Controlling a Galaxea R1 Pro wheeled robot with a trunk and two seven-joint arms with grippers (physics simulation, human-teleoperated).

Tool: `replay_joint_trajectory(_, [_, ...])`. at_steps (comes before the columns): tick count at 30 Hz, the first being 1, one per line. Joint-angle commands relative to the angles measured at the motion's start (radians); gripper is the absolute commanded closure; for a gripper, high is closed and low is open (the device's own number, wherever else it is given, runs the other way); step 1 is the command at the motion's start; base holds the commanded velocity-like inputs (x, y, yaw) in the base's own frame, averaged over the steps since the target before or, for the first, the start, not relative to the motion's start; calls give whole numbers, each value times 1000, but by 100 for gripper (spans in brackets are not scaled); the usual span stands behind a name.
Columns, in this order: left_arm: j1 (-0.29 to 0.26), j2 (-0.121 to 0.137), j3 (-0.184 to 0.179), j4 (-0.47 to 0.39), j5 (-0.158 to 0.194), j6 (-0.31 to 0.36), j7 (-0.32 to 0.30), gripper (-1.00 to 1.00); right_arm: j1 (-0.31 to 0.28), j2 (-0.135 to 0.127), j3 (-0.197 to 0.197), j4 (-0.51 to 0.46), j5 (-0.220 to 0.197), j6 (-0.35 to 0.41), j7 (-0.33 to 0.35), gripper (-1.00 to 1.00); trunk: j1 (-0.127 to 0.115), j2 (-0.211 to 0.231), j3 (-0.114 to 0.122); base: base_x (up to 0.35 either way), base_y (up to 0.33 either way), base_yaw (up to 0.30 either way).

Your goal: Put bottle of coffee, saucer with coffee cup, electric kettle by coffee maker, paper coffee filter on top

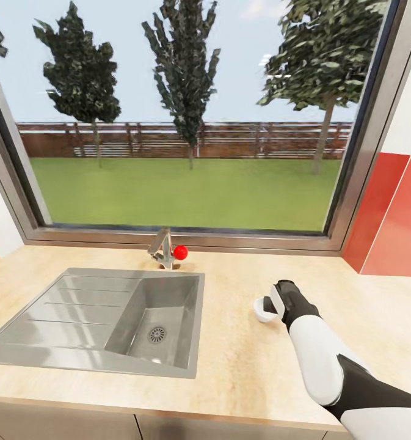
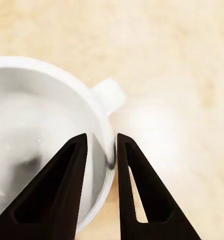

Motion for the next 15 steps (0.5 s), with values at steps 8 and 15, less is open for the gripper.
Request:
replay_joint_trajectory(8, [-1, 3, -8, 0, 9, -3, 2, -100, -1, 30, -3, -40, 3, 3, 3, 100, 1, -2, -2, 0, 0, 0])
replay_joint_trajectory(15, [-1, 4, -6, 0, 11, -4, 4, -100, -1, 41, 31, -197, 3, 3, 4, 100, 1, -2, -2, 0, 0, 0])
